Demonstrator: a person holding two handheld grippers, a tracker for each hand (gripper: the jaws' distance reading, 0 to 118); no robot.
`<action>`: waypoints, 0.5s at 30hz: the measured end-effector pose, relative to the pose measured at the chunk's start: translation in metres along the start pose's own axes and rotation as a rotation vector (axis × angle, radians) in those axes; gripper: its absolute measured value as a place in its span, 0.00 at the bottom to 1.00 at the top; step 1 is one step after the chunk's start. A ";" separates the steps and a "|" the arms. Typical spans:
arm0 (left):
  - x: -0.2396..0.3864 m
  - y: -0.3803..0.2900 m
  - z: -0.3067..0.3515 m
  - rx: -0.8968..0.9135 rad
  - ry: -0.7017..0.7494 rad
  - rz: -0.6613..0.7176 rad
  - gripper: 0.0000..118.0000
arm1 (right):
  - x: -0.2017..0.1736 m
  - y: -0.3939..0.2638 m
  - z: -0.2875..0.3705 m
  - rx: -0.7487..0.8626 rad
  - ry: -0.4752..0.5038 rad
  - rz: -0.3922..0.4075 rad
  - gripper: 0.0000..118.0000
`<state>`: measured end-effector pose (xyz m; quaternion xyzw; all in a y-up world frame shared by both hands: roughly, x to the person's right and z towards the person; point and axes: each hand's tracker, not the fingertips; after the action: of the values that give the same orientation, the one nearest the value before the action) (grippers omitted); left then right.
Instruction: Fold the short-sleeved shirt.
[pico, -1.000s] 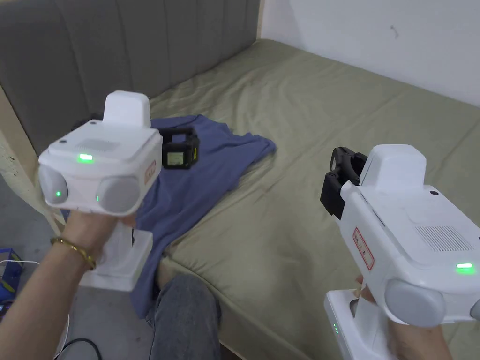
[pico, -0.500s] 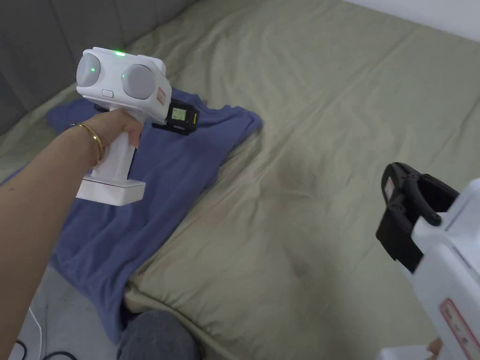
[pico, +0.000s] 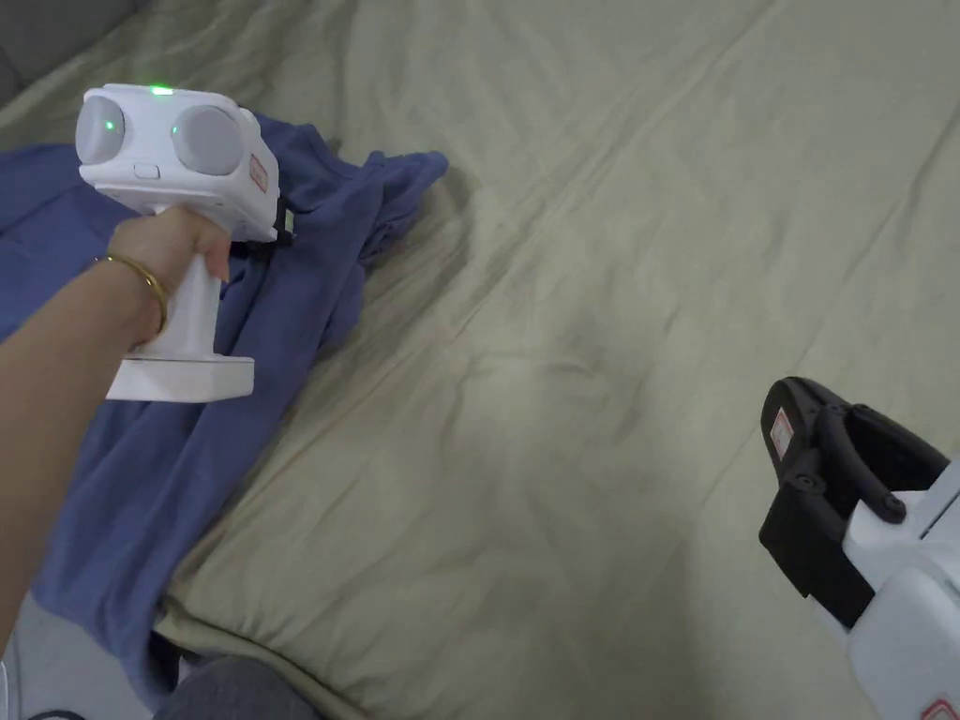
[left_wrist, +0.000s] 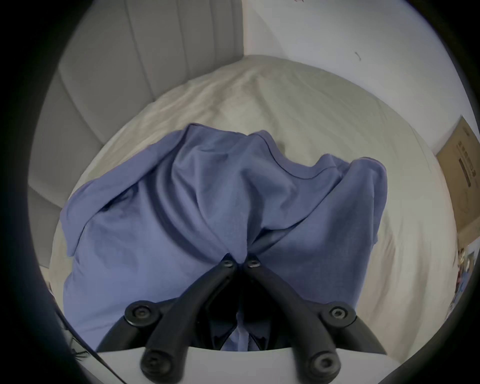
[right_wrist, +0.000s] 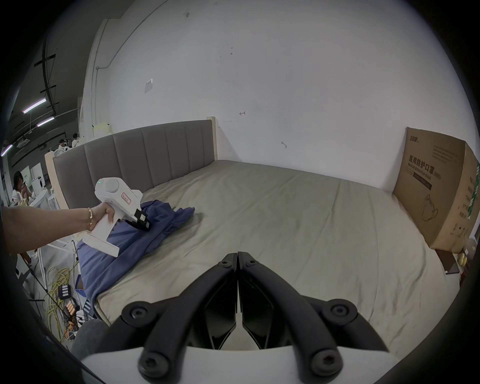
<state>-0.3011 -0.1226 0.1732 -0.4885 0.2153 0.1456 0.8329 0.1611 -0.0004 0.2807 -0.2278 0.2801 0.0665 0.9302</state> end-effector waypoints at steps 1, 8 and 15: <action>-0.002 -0.003 0.004 0.016 0.003 0.020 0.00 | 0.000 -0.001 0.005 0.004 0.001 -0.004 0.00; -0.020 -0.016 0.092 0.224 -0.019 0.129 0.00 | 0.000 0.007 0.048 0.063 -0.016 0.002 0.00; -0.036 -0.016 0.228 0.440 -0.019 0.143 0.00 | -0.008 0.009 0.110 0.166 -0.022 0.011 0.00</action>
<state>-0.2758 0.0686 0.3012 -0.2775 0.2681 0.1582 0.9089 0.2057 0.0581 0.3629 -0.1477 0.2755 0.0507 0.9485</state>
